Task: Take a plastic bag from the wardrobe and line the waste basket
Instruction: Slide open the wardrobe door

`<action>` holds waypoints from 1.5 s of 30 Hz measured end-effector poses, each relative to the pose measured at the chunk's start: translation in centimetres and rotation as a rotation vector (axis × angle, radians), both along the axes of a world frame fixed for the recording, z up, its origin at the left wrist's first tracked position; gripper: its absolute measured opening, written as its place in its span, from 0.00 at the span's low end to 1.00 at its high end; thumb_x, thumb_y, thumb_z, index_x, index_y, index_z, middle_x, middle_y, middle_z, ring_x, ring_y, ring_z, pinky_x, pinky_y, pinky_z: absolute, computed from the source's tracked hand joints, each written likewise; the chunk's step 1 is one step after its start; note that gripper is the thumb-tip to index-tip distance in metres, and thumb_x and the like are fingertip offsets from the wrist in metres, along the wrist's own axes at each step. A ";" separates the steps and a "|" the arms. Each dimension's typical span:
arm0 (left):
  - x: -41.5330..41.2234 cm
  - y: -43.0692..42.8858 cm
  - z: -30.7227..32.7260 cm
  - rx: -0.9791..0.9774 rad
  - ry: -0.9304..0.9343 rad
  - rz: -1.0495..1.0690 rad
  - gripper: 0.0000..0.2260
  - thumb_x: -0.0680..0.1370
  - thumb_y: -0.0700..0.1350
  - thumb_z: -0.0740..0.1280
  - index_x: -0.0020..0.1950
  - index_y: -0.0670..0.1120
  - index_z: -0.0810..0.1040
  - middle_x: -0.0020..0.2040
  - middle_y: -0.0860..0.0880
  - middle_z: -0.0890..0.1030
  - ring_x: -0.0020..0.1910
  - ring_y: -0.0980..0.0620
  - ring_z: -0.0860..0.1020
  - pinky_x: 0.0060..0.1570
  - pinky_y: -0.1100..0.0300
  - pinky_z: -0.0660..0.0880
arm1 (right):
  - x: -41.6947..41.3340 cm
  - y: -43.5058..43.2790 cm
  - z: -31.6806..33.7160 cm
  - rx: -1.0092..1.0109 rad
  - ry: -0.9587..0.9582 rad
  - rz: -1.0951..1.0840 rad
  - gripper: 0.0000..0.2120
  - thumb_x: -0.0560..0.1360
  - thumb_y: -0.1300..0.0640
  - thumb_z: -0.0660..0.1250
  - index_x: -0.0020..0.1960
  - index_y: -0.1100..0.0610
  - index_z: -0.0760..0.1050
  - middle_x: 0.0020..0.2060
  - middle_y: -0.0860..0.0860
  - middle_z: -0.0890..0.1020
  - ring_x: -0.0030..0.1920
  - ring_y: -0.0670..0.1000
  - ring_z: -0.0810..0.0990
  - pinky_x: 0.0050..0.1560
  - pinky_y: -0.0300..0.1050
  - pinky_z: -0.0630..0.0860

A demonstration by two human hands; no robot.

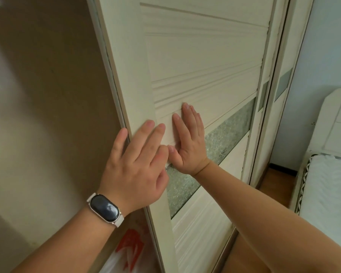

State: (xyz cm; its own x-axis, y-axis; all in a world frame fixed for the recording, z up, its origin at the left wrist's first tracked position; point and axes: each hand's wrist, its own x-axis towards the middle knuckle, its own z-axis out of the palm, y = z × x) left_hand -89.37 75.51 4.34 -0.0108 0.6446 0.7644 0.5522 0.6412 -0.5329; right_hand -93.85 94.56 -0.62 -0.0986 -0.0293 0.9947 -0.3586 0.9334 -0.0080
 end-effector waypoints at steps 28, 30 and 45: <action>-8.3 12.5 0.4 -0.160 0.104 -0.328 0.15 0.71 0.50 0.64 0.51 0.43 0.82 0.56 0.43 0.82 0.63 0.45 0.71 0.67 0.42 0.56 | -2.1 13.0 -0.7 0.015 -0.172 -0.090 0.31 0.82 0.42 0.50 0.80 0.52 0.47 0.75 0.67 0.57 0.77 0.66 0.56 0.74 0.67 0.58; -8.5 12.7 0.1 -0.155 0.094 -0.343 0.16 0.71 0.50 0.63 0.52 0.43 0.83 0.56 0.44 0.82 0.63 0.46 0.71 0.67 0.42 0.56 | -2.7 13.0 -1.1 -0.006 -0.156 -0.107 0.31 0.82 0.42 0.49 0.80 0.53 0.47 0.76 0.65 0.56 0.78 0.64 0.55 0.75 0.65 0.57; -10.3 17.6 -0.4 -0.119 0.098 -0.324 0.14 0.71 0.49 0.63 0.50 0.45 0.83 0.55 0.45 0.83 0.63 0.47 0.72 0.73 0.44 0.51 | -5.9 17.7 -2.0 -0.086 -0.049 -0.061 0.30 0.82 0.40 0.46 0.80 0.50 0.50 0.75 0.62 0.59 0.77 0.65 0.57 0.74 0.66 0.58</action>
State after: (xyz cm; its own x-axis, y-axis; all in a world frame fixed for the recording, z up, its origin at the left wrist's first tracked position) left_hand -99.71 93.11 3.97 0.2777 0.6873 0.6712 0.6594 0.3717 -0.6535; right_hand -99.77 112.28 -2.66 -0.1466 0.0636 0.9871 -0.2986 0.9485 -0.1055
